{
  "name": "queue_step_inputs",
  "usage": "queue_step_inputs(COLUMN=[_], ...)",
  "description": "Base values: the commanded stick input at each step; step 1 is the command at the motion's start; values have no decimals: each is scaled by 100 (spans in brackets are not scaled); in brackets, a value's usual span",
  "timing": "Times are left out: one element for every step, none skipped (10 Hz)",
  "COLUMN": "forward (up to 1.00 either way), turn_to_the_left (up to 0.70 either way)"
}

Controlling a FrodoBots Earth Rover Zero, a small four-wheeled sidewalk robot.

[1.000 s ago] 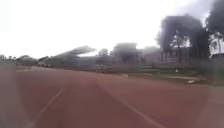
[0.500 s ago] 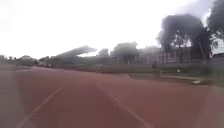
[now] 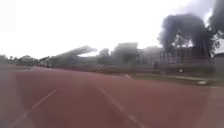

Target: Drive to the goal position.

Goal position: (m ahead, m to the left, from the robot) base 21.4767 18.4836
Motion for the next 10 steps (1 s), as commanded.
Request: queue_step_inputs(forward=[70,70,70,70,70,70,70,70,70,70], turn_to_the_left=[0,0,0,0,0,0,0,0,0,0])
